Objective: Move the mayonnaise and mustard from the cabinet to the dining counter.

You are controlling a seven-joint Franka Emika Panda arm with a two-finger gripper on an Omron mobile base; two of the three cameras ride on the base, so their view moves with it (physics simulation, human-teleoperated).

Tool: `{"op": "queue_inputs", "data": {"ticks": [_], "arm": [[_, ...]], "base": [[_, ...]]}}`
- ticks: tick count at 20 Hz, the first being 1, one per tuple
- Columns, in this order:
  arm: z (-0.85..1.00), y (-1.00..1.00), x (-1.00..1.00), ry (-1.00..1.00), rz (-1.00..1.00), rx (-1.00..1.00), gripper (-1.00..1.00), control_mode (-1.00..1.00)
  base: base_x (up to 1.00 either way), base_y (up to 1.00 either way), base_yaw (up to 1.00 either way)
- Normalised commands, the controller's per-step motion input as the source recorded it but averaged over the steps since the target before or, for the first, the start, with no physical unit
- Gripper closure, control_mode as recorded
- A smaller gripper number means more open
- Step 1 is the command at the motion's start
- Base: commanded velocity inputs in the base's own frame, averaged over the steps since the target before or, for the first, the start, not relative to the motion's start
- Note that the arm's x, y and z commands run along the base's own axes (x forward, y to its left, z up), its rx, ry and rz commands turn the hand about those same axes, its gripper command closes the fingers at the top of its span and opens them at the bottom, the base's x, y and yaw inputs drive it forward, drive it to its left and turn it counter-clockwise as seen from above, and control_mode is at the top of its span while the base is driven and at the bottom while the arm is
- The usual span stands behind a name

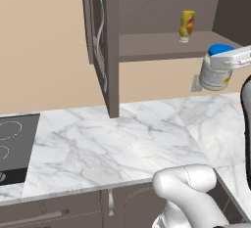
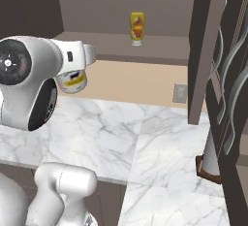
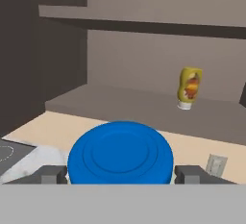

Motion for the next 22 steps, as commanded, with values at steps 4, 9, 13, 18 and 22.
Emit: {"op": "queue_inputs", "data": {"ticks": [4,9,13,18,22], "arm": [[0.00,0.00,-0.68,0.00,-0.13,0.00,1.00,-1.00],[0.00,0.00,-0.22,0.00,-0.13,0.00,1.00,-1.00],[0.00,0.00,0.00,-0.01,-0.03,0.00,1.00,-1.00],[0.00,0.00,0.00,0.00,0.00,0.00,1.00,-1.00],[0.00,0.00,0.00,0.00,0.00,0.00,1.00,1.00]], "base": [[0.00,0.00,0.00],[0.00,0.00,0.00],[0.00,0.00,0.00],[0.00,0.00,0.00],[-0.19,0.01,0.00]]}}
